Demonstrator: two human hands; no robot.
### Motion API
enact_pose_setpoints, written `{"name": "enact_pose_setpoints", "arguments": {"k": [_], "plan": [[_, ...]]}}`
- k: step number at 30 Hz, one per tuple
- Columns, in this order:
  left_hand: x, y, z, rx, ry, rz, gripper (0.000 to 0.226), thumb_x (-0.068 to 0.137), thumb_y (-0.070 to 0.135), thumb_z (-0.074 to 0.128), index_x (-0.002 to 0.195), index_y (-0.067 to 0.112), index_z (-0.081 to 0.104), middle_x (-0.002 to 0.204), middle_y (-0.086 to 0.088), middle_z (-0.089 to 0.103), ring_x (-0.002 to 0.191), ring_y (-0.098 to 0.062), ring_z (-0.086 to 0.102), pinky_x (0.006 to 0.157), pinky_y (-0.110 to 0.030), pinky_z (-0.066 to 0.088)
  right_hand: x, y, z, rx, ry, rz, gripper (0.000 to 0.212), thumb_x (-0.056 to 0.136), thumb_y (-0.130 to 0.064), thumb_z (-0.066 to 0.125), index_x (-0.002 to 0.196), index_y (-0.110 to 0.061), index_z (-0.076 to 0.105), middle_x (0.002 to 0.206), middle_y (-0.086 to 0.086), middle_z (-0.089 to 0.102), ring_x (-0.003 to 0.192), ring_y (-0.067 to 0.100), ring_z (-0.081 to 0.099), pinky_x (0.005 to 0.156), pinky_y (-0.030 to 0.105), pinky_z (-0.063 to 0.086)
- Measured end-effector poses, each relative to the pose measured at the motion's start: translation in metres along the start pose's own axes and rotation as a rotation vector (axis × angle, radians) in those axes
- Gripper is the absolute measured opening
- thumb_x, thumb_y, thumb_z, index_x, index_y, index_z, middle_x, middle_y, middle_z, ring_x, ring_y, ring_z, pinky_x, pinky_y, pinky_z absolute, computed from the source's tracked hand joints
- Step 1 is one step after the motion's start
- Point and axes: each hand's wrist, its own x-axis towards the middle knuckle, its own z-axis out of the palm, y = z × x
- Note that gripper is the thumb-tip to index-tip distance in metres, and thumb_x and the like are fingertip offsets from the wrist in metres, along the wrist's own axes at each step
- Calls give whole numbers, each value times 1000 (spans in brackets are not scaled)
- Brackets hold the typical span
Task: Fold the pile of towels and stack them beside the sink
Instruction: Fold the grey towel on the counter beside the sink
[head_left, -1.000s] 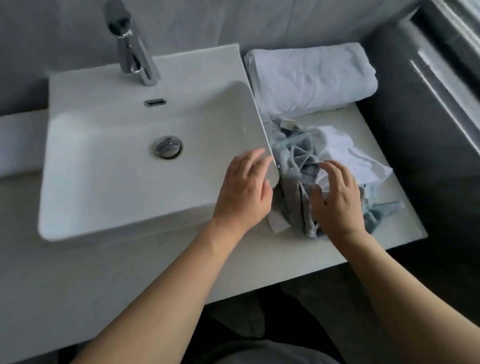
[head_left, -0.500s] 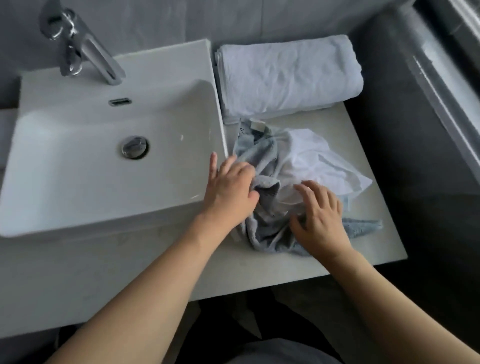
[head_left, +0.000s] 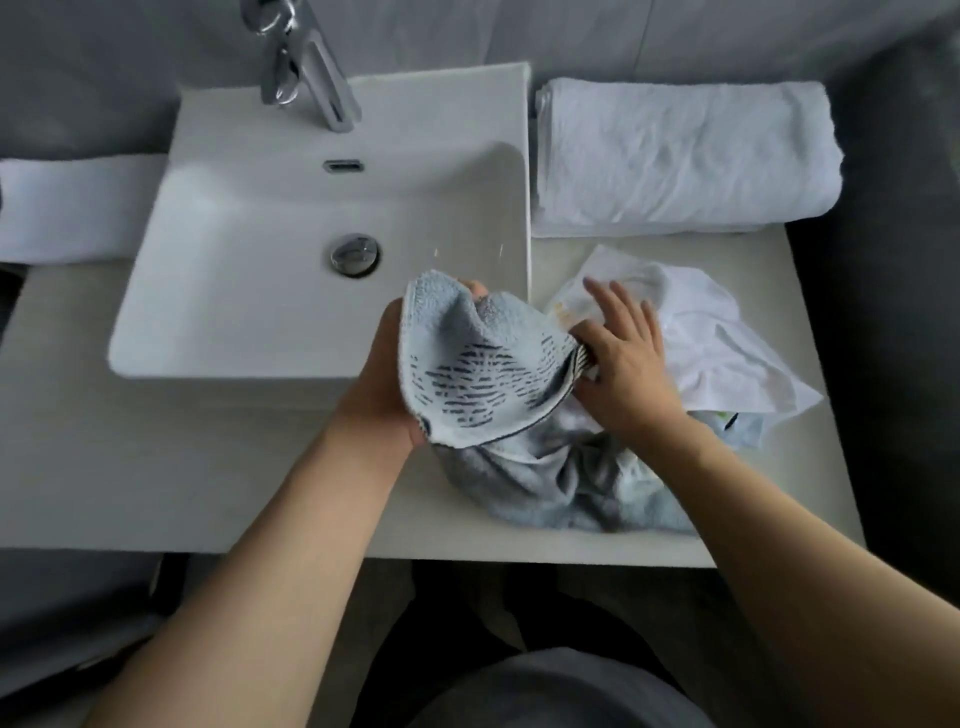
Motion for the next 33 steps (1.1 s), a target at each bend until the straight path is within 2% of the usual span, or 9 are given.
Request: {"name": "enact_pose_setpoints", "arguments": {"k": [3,6,10,14,17,23,26,29,33], "plan": [[0,12,-28,127,6,-28,19,96,20,46,78,21,38,72,-12,38,70,-29,40,62,-26,37,10,-21,1,442,-9,237,19,71,2,62,79,-15,62,83,10,71,86,23,66,87,34,53],[12,27,-46,338,93,20,22,95,12,45,77,22,37,72,-6,24,64,-19,27,53,-28,28,14,-41,4,781,83,414,2,68,-1,51,69,1,49,57,22,59,51,30,62,47,51,52],[29,48,-83,621,259,175,29,97,7,45,69,14,39,52,6,40,34,-2,33,33,-15,31,24,-76,7,1040,142,470,15,71,-3,57,62,-13,50,58,7,53,57,18,52,48,30,47],[45,84,-133,727,330,249,38,104,9,37,71,28,41,75,12,45,64,1,42,57,-11,38,37,-124,27,1109,110,467,30,84,8,56,65,-13,48,58,5,50,44,9,47,37,16,38],[47,114,-190,789,335,269,38,102,8,40,69,26,41,73,9,44,63,-3,41,57,-14,36,46,-174,56,1103,59,461,32,85,9,56,63,-13,47,54,3,49,38,6,43,35,14,34],[30,175,-322,769,325,302,26,76,41,60,68,16,57,63,0,48,69,-15,44,65,-30,32,65,-290,128,1033,-67,456,28,82,4,63,64,-14,50,50,2,46,37,8,40,34,16,31],[28,203,-381,646,281,297,36,81,31,68,49,22,55,48,13,47,54,-5,46,56,-22,37,77,-337,159,868,-251,378,19,81,-4,66,70,-13,55,61,7,49,52,13,44,46,24,35],[31,224,-429,456,287,305,31,96,9,59,67,16,64,52,9,57,49,-1,55,60,-18,46,92,-369,178,916,-410,368,16,86,-9,64,74,-11,53,56,7,46,39,12,40,33,19,26],[44,236,-477,479,543,285,30,102,13,50,74,7,59,47,8,60,52,-6,55,68,-23,43,124,-398,196,1014,-436,389,14,89,-12,58,78,-10,50,53,8,45,37,17,36,32,15,18]]}}
